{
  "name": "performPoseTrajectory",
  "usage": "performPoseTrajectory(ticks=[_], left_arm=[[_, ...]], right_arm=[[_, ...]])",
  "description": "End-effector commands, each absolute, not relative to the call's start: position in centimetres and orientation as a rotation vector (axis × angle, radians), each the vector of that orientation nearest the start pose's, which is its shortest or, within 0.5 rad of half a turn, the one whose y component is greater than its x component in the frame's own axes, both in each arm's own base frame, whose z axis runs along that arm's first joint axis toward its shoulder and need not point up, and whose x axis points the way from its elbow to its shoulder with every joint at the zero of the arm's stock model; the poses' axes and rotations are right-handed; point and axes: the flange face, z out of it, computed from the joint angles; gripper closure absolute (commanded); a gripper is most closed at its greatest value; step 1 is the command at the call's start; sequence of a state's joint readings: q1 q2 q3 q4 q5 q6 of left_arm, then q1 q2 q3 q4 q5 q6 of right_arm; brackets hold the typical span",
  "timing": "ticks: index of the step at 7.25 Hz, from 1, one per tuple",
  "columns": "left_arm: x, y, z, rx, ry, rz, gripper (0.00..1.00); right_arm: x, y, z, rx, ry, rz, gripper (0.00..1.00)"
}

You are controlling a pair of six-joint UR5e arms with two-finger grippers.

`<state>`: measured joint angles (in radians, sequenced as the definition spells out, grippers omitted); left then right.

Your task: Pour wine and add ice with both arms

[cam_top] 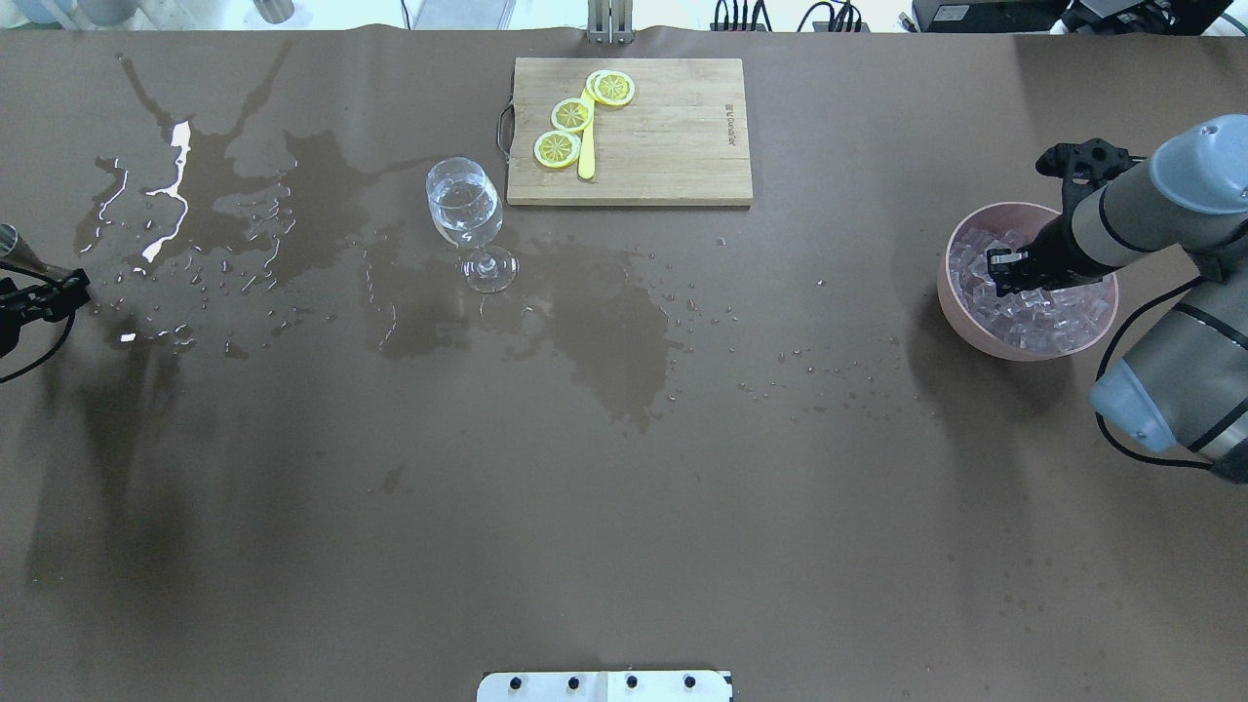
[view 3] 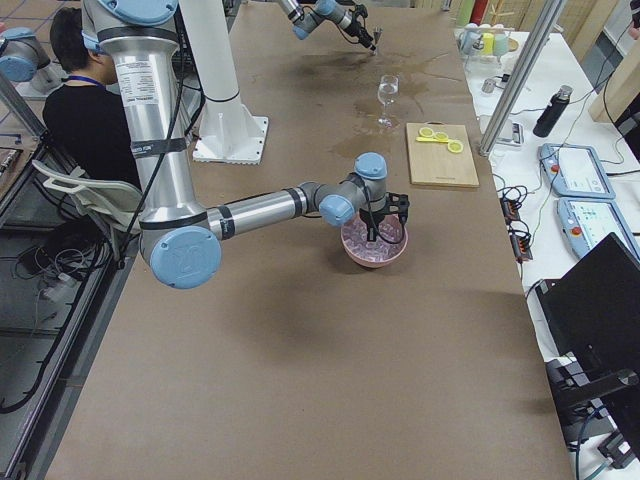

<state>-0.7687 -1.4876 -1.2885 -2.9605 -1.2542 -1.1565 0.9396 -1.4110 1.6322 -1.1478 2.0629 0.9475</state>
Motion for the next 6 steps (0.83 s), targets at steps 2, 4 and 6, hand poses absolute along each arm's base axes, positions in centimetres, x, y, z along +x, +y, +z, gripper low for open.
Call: performPoseTrajectory(ticks=[2, 4, 6], left_arm=[[21.9, -44.2, 69.3, 0.81, 0.684, -0.484, 0.1], [22.0, -44.3, 69.2, 0.812, 0.686, -0.485, 0.15], [21.7, -44.8, 69.0, 0.822, 0.684, -0.491, 0.16]], right_arm=[[-27.3, -51.7, 47.6, 0.084, -0.772, 0.149, 0.85], [-26.9, -51.4, 47.0, 0.07, -0.757, 0.156, 0.45], [-26.7, -51.2, 48.0, 0.063, -0.745, 0.159, 0.28]])
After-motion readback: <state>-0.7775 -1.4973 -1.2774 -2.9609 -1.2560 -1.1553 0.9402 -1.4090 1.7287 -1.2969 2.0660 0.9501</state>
